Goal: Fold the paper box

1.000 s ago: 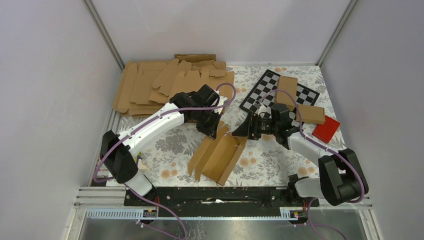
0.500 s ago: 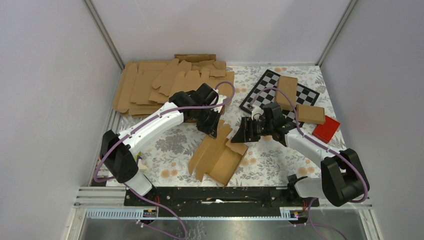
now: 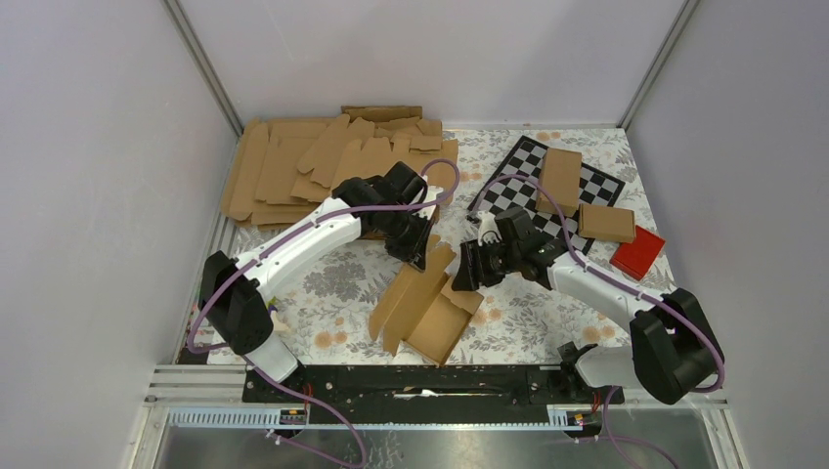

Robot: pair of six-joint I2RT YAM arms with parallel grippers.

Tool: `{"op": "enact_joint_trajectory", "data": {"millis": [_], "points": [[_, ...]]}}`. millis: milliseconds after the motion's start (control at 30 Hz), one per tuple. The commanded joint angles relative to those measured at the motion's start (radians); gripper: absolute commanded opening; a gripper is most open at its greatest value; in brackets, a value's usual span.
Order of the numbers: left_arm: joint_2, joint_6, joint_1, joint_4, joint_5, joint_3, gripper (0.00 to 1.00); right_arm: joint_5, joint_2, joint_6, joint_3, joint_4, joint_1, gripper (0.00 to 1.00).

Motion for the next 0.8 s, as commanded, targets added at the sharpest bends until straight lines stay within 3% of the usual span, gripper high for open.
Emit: {"op": "enact_joint_trajectory", "data": {"millis": [0, 100, 400, 767], "points": [[0.001, -0.009, 0.011, 0.073, 0.035, 0.018, 0.00, 0.108, 0.003, -0.054, 0.052, -0.073, 0.050, 0.56], [0.005, -0.014, 0.011, 0.078, 0.047, 0.024, 0.00, 0.176, 0.000, -0.060, 0.054, -0.082, 0.072, 0.61], [0.012, -0.018, 0.016, 0.093, 0.043, 0.015, 0.00, 0.284, 0.021, -0.069, 0.061, -0.113, 0.114, 0.59], [0.025, -0.030, 0.024, 0.143, 0.126, -0.009, 0.00, 0.447, 0.046, -0.074, 0.065, -0.118, 0.149, 0.48]]}}
